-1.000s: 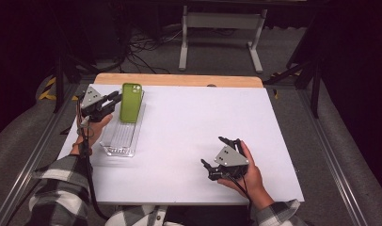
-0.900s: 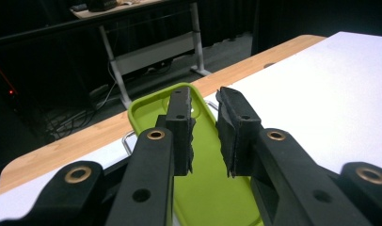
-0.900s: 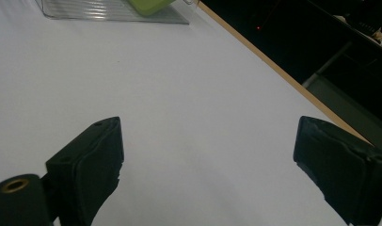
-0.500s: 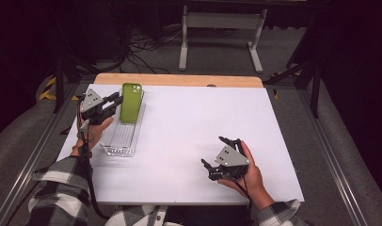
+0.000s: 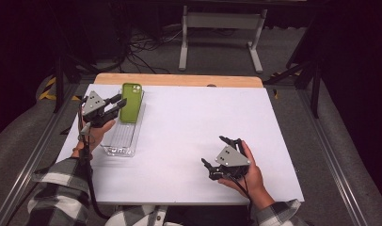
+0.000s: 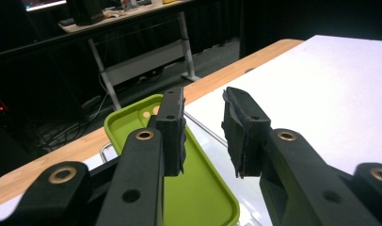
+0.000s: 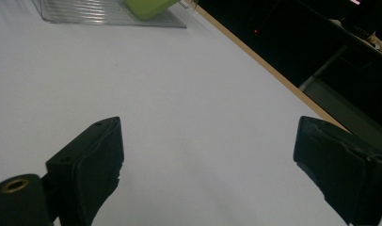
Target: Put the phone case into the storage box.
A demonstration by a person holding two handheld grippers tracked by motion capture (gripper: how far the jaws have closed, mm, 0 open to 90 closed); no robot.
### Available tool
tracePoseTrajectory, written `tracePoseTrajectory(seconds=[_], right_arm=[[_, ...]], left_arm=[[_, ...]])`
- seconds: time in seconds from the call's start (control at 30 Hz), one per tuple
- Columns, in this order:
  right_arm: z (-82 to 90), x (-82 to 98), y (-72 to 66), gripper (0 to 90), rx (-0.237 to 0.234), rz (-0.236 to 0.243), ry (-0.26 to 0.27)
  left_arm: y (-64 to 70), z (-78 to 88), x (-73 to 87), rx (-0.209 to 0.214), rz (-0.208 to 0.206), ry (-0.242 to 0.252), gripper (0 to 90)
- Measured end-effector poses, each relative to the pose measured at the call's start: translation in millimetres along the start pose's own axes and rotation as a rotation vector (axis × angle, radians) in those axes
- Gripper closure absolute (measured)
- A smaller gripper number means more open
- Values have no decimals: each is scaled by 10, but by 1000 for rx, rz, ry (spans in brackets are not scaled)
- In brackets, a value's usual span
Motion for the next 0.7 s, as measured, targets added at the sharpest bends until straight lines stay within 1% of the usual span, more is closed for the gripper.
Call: tracePoseTrajectory(seconds=[0.1,0.23,0.3,0.47,0.67,0.7], right_arm=[[11,-6,9,95,6,-2,9],[30,-12,24,93,15,-19,23],[38,-17,35,92,17,-20,33],[54,-25,49,88,22,-29,47],[68,-35,58,83,29,-34,59],[71,-38,62,82,32,-34,61]], left_arm=[[18,16,-12,1,3,6,665],[37,32,-22,0,-6,11,648],[53,40,-24,4,-16,4,637],[80,50,-34,6,-15,16,613],[97,69,-34,-2,-27,13,573],[98,75,-34,-3,-30,9,555]])
Point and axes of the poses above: each handheld gripper's, and its own axes: z roughly backward along the jaws, x roughly out of its underside, y roughly to its right, the point moved 3 cm from there along -z, roughly forward along the jaws, and after that the axes turned 1 degree about -z, right-handed, at the moved point
